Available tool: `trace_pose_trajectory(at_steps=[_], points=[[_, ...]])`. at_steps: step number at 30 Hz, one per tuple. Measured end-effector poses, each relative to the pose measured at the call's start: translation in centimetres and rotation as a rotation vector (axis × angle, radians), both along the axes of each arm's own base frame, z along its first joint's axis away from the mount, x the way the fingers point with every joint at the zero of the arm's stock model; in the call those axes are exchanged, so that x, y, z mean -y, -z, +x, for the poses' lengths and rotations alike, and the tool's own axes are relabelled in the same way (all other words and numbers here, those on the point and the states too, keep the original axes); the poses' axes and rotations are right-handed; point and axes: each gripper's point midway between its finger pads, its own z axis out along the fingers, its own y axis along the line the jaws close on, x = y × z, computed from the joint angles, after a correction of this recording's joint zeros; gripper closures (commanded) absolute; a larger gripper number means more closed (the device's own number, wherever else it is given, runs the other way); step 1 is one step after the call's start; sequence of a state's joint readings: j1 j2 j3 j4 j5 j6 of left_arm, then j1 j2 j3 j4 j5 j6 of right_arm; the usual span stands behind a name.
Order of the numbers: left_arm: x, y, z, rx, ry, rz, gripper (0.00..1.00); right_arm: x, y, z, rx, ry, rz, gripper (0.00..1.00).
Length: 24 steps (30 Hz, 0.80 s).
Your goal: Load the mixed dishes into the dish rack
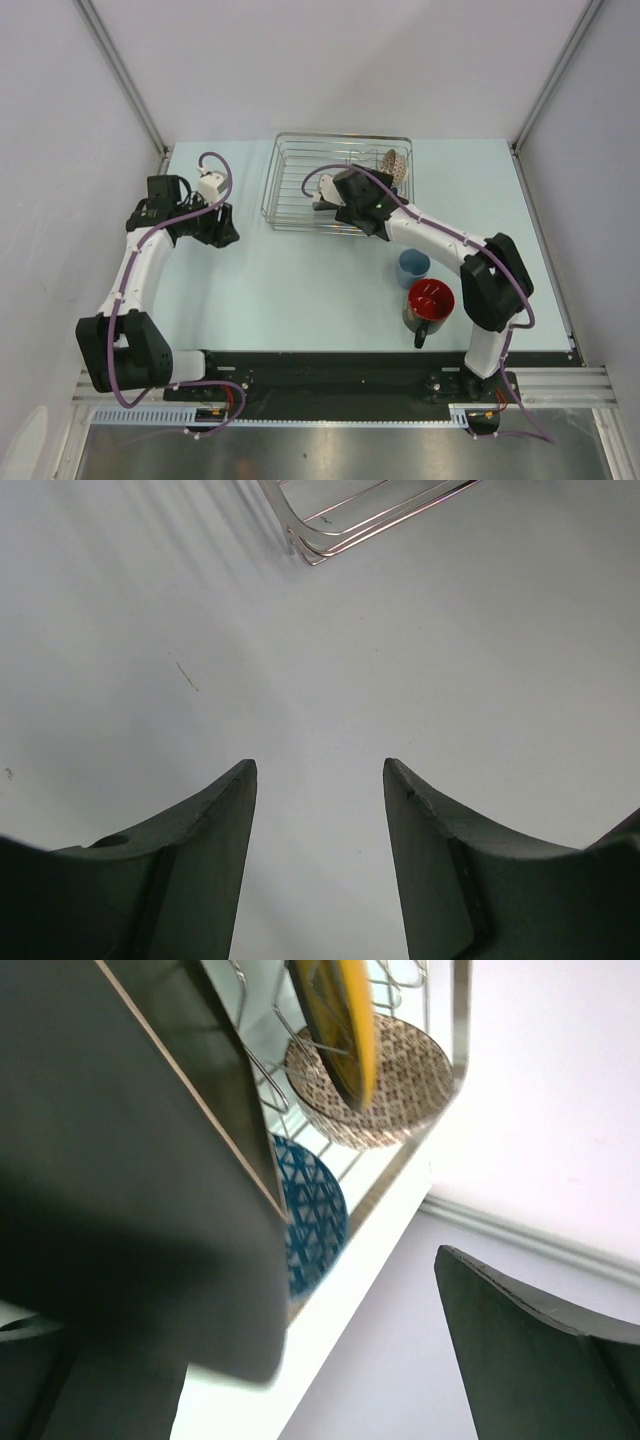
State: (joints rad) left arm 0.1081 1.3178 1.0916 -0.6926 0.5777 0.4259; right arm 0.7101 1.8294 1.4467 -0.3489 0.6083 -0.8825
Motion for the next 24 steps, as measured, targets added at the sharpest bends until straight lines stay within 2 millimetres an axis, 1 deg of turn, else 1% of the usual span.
trace_pose_trajectory(at_steps=[1,3,8,9,10,12,14,15,16,17,19,20,21,22,24], points=[[0.0,0.0,0.0,0.0,0.0,0.0,0.41,0.1,-0.5,-0.4,0.004,0.006,0.014,0.0],[0.0,0.0,0.0,0.001,0.001,-0.001,0.41,0.3,-2.2,-1.6,0.018,0.021,0.052,0.0],[0.0,0.0,0.0,0.003,0.002,-0.002,0.41,0.9,-8.2,-5.7,0.085,0.063,0.243,0.0],[0.1,0.0,0.1,0.002,0.002,-0.003,0.41,1.3,-9.4,-6.6,0.103,0.091,0.311,0.0],[0.1,0.0,0.1,0.001,0.002,-0.004,0.41,1.4,-10.5,-7.6,0.113,0.129,0.422,0.0],[0.1,0.1,0.1,-0.004,0.001,-0.01,0.41,2.0,-11.9,-9.3,0.056,0.167,0.66,0.0],[0.2,0.1,0.2,-0.004,0.002,-0.015,0.41,4.6,-12.7,-9.7,0.019,0.272,0.845,0.0],[0.3,0.2,0.4,-0.004,0.003,-0.018,0.41,6.1,-12.8,-9.9,0.027,0.345,0.892,0.0],[0.4,0.3,0.5,-0.006,0.004,-0.02,0.41,6.7,-12.5,-10.4,0.031,0.395,0.909,0.0],[0.6,0.4,0.6,-0.01,0.008,-0.021,0.41,6.0,-11.8,-11.5,0.012,0.405,0.915,0.0],[1.3,0.7,0.8,-0.014,0.022,-0.016,0.41,3.5,-9.8,-14.4,-0.076,0.381,0.894,0.01],[2.0,0.8,0.8,-0.016,0.042,-0.013,0.41,2.2,-8.5,-16.0,-0.127,0.37,0.885,0.03],[2.7,0.9,0.8,-0.018,0.06,-0.016,0.41,1.2,-7.1,-17.7,-0.177,0.365,0.866,0.09],[3.5,0.9,0.8,-0.019,0.081,-0.019,0.41,0.8,-5.7,-19.2,-0.221,0.371,0.842,0.12],[4.6,0.8,0.9,-0.023,0.104,-0.031,0.42,1.0,-3.5,-21.6,-0.28,0.397,0.806,0.17]])
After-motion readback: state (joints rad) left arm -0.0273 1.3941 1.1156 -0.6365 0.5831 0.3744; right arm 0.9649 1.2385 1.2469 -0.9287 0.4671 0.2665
